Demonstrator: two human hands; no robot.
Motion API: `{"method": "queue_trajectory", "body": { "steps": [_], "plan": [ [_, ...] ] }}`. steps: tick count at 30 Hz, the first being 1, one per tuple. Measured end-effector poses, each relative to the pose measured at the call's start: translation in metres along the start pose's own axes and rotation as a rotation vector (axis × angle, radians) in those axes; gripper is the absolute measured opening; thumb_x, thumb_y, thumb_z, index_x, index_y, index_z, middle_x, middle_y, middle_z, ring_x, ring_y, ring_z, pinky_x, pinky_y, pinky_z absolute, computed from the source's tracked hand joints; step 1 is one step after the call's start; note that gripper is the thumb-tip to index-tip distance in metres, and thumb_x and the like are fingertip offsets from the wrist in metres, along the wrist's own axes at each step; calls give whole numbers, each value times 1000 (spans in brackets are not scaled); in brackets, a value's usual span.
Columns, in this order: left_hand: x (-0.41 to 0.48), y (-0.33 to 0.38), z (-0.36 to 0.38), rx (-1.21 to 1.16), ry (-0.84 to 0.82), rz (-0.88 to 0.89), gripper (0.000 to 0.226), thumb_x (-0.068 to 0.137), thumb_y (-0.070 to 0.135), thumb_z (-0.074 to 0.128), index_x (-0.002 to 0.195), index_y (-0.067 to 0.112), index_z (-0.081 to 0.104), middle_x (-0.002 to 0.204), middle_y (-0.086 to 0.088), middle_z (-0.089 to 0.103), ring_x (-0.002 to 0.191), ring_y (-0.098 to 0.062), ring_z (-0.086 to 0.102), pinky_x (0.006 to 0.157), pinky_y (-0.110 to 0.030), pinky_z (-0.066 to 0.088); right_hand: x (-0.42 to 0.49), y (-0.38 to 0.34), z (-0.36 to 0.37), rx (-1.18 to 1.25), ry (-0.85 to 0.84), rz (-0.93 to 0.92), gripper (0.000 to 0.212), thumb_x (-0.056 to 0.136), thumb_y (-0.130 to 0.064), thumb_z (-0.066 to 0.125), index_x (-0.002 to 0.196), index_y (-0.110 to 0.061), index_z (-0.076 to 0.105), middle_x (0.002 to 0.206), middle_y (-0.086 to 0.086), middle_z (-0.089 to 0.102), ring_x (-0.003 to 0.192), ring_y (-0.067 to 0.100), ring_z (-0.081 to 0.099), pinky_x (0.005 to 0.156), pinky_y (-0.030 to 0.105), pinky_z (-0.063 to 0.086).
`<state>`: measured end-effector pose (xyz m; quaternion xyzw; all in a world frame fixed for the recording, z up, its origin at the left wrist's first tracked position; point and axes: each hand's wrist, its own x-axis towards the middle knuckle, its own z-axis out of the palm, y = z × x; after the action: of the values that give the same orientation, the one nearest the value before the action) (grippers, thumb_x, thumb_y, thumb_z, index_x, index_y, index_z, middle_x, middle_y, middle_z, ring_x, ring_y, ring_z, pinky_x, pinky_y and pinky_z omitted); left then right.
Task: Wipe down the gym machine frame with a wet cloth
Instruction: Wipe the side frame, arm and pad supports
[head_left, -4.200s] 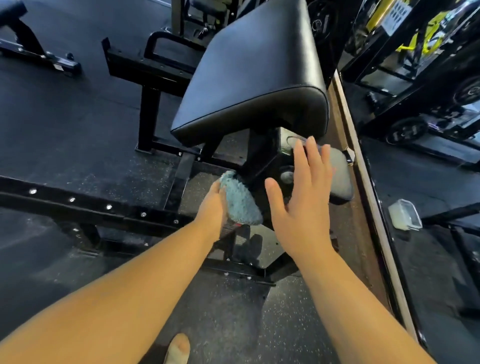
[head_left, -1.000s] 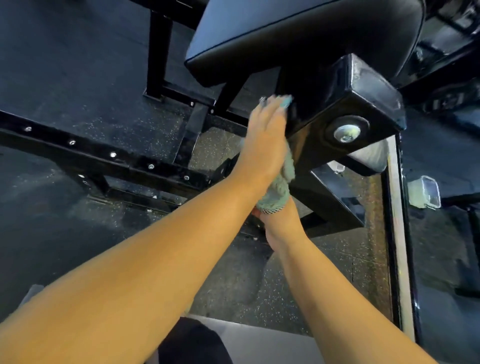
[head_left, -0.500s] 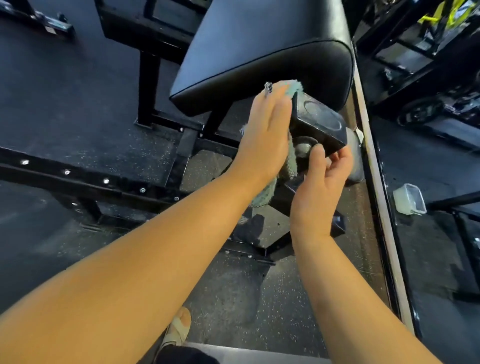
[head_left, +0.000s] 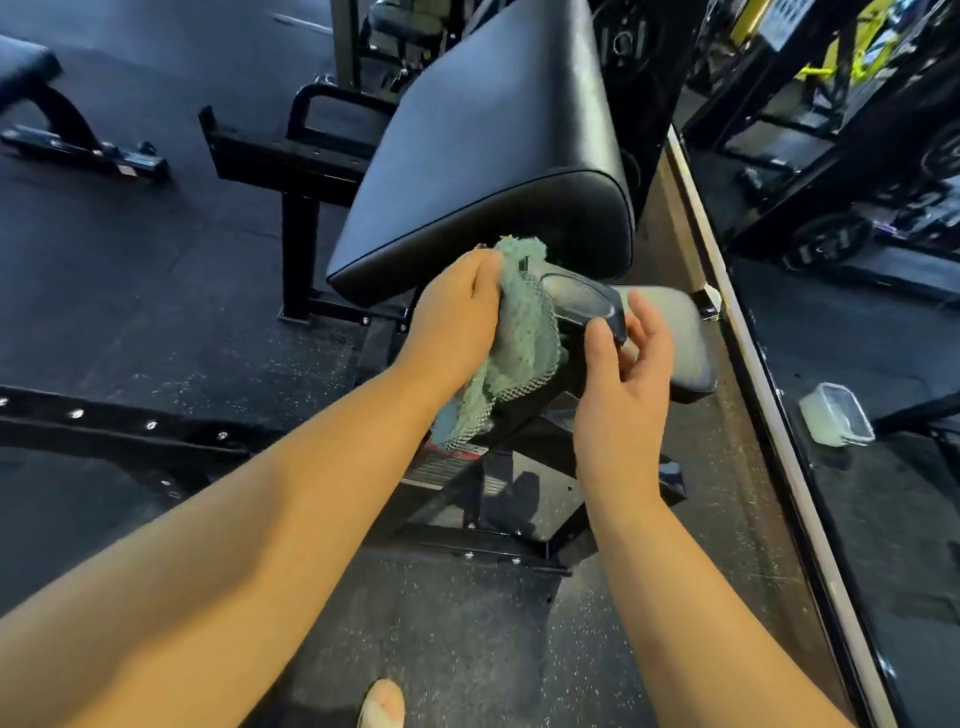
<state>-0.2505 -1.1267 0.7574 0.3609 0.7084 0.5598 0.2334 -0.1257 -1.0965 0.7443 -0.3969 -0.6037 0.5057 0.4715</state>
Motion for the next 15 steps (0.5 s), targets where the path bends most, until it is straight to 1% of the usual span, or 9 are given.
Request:
{"method": "queue_trajectory", "body": {
  "steps": [2,4,6,7,8,10,11,13,15],
  "plan": [
    [-11,-3,5,-89,9,-104,29,102,33,29,105,23,57,90,14,54,79,5,50,71,-18,36,1,2,-1,-50,-15,-25,37,95,-27,54,130,-34,44,135,-1,47,124,10,47,103,24,41],
    [-31,-2,14,-234,-16,-112,25,102,38,27,120,34,45,98,24,49,83,22,49,68,-2,37,3,6,-1,-86,-17,-55,34,95,-30,54,126,-40,43,136,0,46,125,13,46,105,31,41],
    [-41,6,21,-242,-41,-17,35,102,34,27,137,30,33,105,33,37,86,38,34,70,10,29,3,8,-1,-93,-22,-71,34,95,-31,53,123,-45,41,136,2,46,123,14,48,102,33,43],
    [-39,9,22,-197,-35,62,40,103,30,28,142,23,31,111,32,34,90,39,31,73,11,26,4,8,0,-93,-23,-77,34,95,-32,52,123,-46,40,136,3,46,122,14,48,101,33,44],
    [-33,13,22,-147,-21,135,40,103,26,30,142,18,33,120,27,35,97,34,32,78,11,25,4,8,0,-90,-18,-80,34,95,-32,51,123,-46,38,136,4,45,122,13,48,100,30,44],
    [-20,14,22,-44,50,274,39,101,23,33,138,12,43,133,4,42,105,16,39,87,5,29,-1,9,4,-46,-2,-66,38,97,-28,49,129,-42,36,139,4,43,124,11,47,100,22,42],
    [-18,11,23,-19,89,319,39,100,23,34,136,10,44,133,-1,42,106,13,39,90,3,29,-6,11,7,-4,2,-53,42,97,-28,48,135,-39,34,142,2,41,128,9,44,104,23,40],
    [-22,1,28,-58,151,342,37,100,19,35,134,9,43,127,1,41,107,17,39,90,2,29,-20,16,15,59,7,-31,55,95,-30,45,146,-32,25,151,-4,32,138,6,32,115,32,30],
    [-31,-15,36,-124,164,316,27,101,20,35,126,15,42,120,2,43,105,15,43,87,-2,35,-34,20,22,96,14,0,61,94,-30,42,150,-29,15,156,-6,22,142,4,22,118,38,22]
  ]
}}
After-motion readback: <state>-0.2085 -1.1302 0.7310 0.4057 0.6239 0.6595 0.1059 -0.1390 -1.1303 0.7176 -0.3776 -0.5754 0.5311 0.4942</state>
